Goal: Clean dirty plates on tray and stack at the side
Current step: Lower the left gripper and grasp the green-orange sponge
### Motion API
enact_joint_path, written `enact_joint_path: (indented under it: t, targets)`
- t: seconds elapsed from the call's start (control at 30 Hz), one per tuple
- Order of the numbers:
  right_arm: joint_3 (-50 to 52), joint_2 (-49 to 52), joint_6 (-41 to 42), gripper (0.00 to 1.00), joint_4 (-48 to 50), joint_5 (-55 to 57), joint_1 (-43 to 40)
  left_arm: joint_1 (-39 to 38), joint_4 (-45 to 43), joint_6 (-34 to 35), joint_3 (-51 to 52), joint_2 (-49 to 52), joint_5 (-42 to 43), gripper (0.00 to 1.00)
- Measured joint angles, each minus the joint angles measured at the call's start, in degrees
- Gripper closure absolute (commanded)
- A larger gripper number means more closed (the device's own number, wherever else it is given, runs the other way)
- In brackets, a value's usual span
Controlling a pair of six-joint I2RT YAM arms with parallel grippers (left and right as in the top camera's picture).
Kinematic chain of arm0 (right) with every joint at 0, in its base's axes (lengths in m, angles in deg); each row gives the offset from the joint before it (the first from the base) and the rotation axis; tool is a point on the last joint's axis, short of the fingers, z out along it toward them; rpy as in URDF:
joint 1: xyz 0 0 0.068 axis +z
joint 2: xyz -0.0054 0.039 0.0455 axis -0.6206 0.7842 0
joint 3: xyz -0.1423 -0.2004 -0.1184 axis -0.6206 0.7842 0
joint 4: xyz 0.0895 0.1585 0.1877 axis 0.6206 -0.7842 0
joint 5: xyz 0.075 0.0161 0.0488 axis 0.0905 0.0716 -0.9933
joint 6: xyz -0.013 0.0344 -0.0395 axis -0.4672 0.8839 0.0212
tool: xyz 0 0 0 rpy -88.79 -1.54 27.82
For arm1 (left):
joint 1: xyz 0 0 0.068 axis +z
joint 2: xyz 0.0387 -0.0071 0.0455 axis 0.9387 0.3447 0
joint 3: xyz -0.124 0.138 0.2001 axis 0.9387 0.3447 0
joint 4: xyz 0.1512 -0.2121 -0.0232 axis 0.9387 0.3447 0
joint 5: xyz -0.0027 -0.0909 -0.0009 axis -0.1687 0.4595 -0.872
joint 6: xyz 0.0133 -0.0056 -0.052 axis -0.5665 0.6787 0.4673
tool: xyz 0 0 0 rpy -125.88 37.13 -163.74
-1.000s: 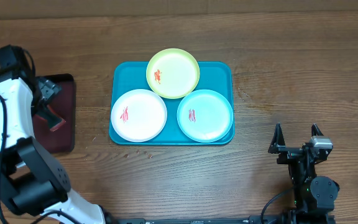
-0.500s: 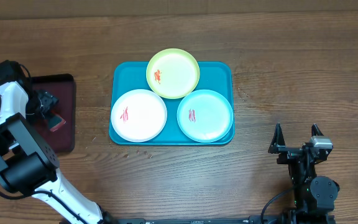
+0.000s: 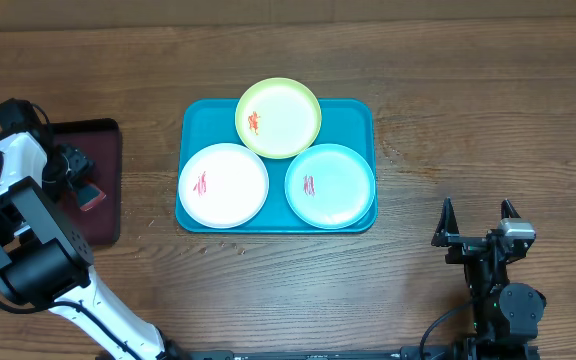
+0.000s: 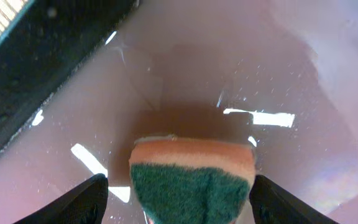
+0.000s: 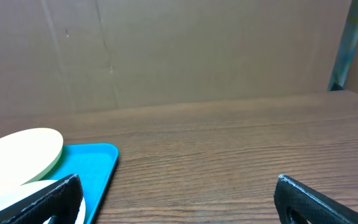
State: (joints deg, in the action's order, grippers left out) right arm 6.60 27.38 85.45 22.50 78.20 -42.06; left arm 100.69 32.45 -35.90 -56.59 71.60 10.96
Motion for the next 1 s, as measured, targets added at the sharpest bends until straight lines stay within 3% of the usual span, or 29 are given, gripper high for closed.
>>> enact_joint_path:
  t: [0.07,0.23,0.5,0.57,0.7,0.73,0.83,0.87,0.93,0.97,1.0]
  targets:
    - [0.0,0.0,0.0,0.0,0.0,0.0,0.0,0.0,-0.2,-0.1,0.0,0.0,0.0,0.42]
    - [0.0,0.0,0.0,0.0,0.0,0.0,0.0,0.0,-0.1,-0.4,0.1,0.0,0.2,0.37]
    - [0.0,0.0,0.0,0.0,0.0,0.0,0.0,0.0,0.6,-0.8,0.2,1.2,1.1,0.37]
    - [0.0,0.0,0.0,0.0,0.0,0.0,0.0,0.0,0.7,-0.9,0.2,1.2,1.2,0.45]
    - [0.0,0.0,0.0,0.0,0.0,0.0,0.0,0.0,0.8,-0.9,0.2,1.2,1.4,0.91]
    - [0.0,0.0,0.0,0.0,0.0,0.0,0.0,-0.1,0.9,-1.1,0.2,1.2,1.4,0.96]
    - [0.0,0.0,0.0,0.0,0.0,0.0,0.0,-0.3,1.2,-1.2,0.2,1.3,0.7,0.96]
    - [0.0,0.0,0.0,0.0,0.0,0.0,0.0,-0.3,1.4,-1.2,0.1,1.2,0.6,0.87]
    - [0.0,0.0,0.0,0.0,0.0,0.0,0.0,-0.4,1.8,-1.3,0.1,1.3,0.1,0.14]
    - [0.0,0.0,0.0,0.0,0.0,0.0,0.0,-0.4,2.5,-1.3,0.1,1.3,-0.5,0.0]
    - [0.0,0.0,0.0,0.0,0.0,0.0,0.0,-0.4,3.2,-1.2,0.0,1.3,-0.7,0.0]
